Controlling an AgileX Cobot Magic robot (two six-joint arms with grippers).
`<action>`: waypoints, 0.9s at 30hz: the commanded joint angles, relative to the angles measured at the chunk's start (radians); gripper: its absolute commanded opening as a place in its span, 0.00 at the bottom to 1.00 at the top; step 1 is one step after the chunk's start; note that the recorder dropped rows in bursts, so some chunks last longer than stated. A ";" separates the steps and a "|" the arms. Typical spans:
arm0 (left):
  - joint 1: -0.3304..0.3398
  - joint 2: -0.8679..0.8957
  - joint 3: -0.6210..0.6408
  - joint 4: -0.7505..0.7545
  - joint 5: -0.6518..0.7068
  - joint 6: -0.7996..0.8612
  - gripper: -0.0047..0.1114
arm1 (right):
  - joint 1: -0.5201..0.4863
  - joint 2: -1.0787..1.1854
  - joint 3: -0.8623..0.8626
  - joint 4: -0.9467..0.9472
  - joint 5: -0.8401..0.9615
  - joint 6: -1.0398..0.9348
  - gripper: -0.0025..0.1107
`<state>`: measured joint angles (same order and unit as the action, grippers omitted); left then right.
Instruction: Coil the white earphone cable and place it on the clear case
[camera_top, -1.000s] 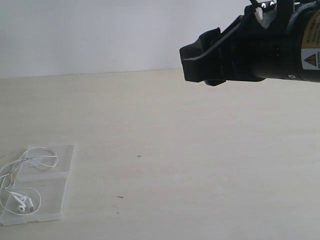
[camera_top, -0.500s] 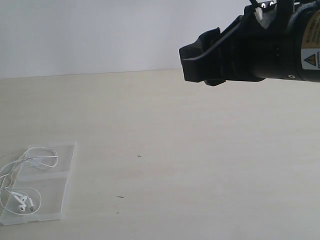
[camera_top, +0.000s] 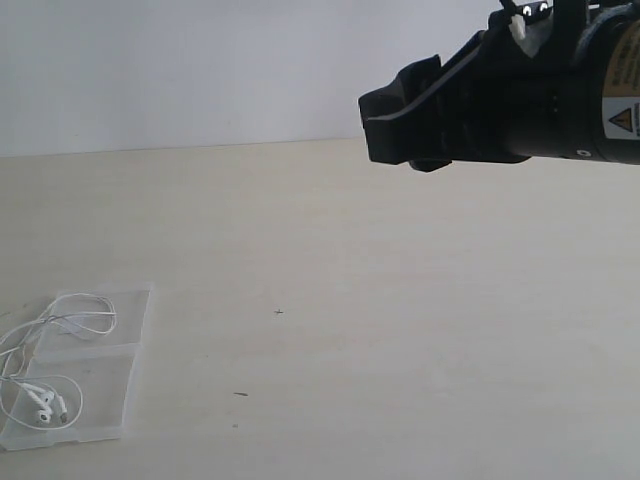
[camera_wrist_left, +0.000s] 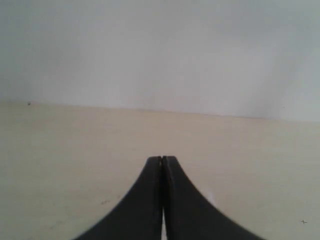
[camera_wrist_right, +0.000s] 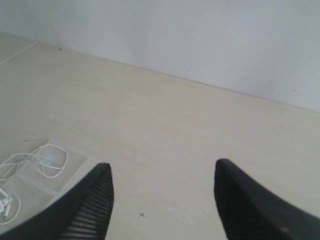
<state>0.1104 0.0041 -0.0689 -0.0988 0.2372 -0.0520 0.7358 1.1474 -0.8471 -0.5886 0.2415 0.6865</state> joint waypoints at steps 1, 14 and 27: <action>0.022 -0.003 0.069 0.058 0.005 -0.117 0.04 | -0.002 -0.005 0.003 0.004 -0.004 -0.006 0.54; 0.030 -0.003 0.069 0.064 0.122 -0.112 0.04 | -0.002 -0.005 0.003 0.004 -0.004 -0.006 0.54; 0.030 -0.003 0.069 0.064 0.122 -0.112 0.04 | -0.002 -0.008 0.003 -0.128 -0.002 -0.100 0.54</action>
<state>0.1396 0.0041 -0.0024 -0.0379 0.3663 -0.1678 0.7358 1.1474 -0.8471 -0.6247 0.2415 0.6496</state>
